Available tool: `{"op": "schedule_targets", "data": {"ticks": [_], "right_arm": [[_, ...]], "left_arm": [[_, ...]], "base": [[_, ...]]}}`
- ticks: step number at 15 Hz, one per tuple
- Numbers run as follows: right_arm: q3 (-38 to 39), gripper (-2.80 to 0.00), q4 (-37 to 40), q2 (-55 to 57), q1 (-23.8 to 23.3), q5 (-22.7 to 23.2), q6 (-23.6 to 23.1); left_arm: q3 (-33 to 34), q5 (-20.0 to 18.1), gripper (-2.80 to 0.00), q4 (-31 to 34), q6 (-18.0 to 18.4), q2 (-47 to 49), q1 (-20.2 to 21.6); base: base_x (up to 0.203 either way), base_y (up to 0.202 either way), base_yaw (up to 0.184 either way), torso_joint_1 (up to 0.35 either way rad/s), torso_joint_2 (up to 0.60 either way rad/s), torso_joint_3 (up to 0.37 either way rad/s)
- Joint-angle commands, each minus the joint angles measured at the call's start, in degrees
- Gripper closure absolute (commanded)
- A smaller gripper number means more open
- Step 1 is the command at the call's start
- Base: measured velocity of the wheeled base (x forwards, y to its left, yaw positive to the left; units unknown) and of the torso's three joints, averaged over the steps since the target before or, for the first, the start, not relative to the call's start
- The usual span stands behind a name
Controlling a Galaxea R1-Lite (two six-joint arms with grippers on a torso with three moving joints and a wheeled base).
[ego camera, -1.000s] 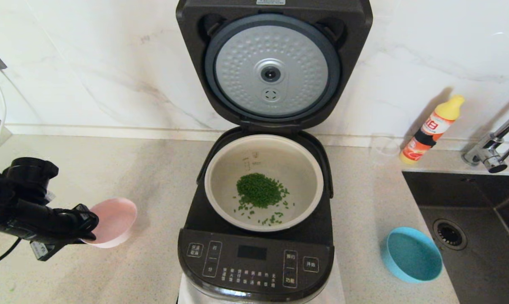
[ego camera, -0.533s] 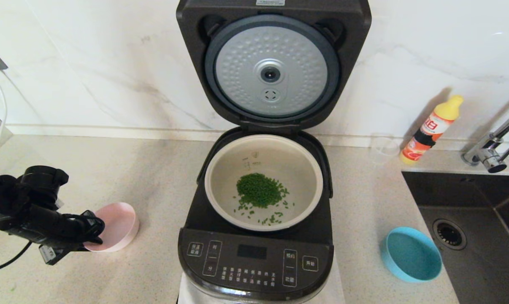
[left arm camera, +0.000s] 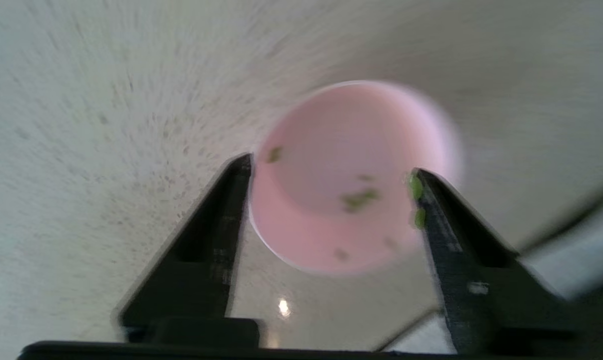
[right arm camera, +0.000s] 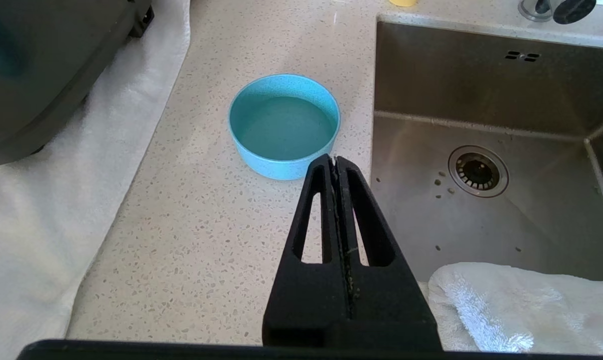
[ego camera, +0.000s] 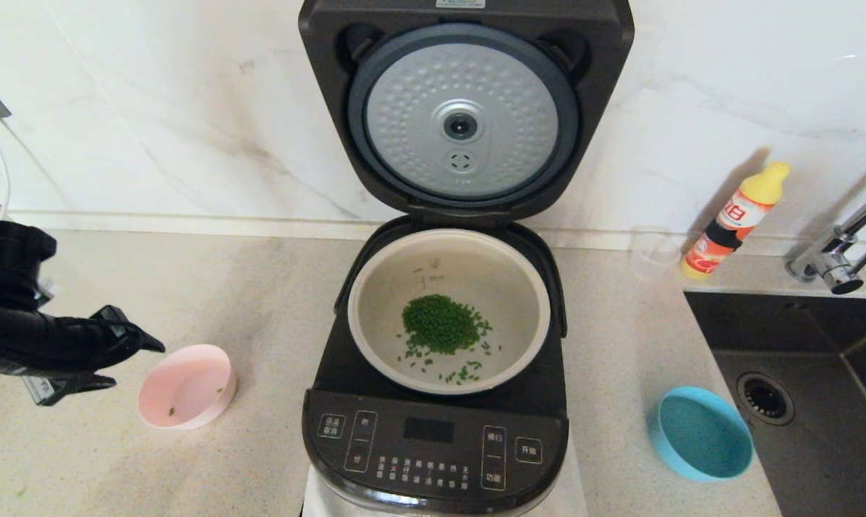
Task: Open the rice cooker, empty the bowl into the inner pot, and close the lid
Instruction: Place the bowl on the table, then pick up the bowl on the table
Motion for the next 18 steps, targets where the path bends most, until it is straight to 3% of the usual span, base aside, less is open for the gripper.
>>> {"op": "schedule_targets", "data": {"ticks": [1, 3, 4, 6, 7, 12, 16, 18], "right_arm": [[0.00, 0.00, -0.01, -0.01, 0.01, 0.03, -0.04], [0.05, 0.00, -0.01, -0.01, 0.01, 0.03, -0.04], [0.01, 0.00, -0.01, -0.01, 0.01, 0.03, -0.04], [0.07, 0.00, -0.01, -0.01, 0.01, 0.03, -0.04], [0.05, 0.00, -0.01, -0.01, 0.01, 0.03, -0.04], [0.09, 0.00, -0.01, -0.01, 0.01, 0.03, -0.04], [0.03, 0.00, 0.03, -0.01, 0.01, 0.03, -0.04], [0.09, 0.00, -0.01, -0.01, 0.01, 0.03, -0.04]], "left_arm": [[-3.39, -0.30, 0.00, 2.48, 3.13, -10.43, -0.60], [-9.91, -0.60, 0.00, 6.18, 8.68, -14.31, -4.08], [-10.55, -0.91, 0.00, 6.06, 13.28, -15.38, -5.84], [-5.90, -4.36, 0.00, -0.34, 23.26, -16.91, -7.81], [-3.05, -6.24, 0.00, -4.44, 25.88, -18.82, -8.78], [15.69, -9.63, 0.00, -17.85, 30.34, -40.59, -14.51], [29.28, -11.27, 0.00, -19.59, 31.18, -65.77, -15.43], [35.62, -11.79, 0.00, -17.01, 31.45, -78.73, -16.02]], "base": [[0.000, 0.000, 0.000, 0.000, 0.00, 0.000], [0.000, 0.000, 0.000, 0.000, 0.00, 0.000], [0.000, 0.000, 0.000, 0.000, 0.00, 0.000], [0.000, 0.000, 0.000, 0.000, 0.00, 0.000], [0.000, 0.000, 0.000, 0.000, 0.00, 0.000], [0.000, 0.000, 0.000, 0.000, 0.00, 0.000], [0.000, 0.000, 0.000, 0.000, 0.00, 0.000], [0.000, 0.000, 0.000, 0.000, 0.00, 0.000]]}}
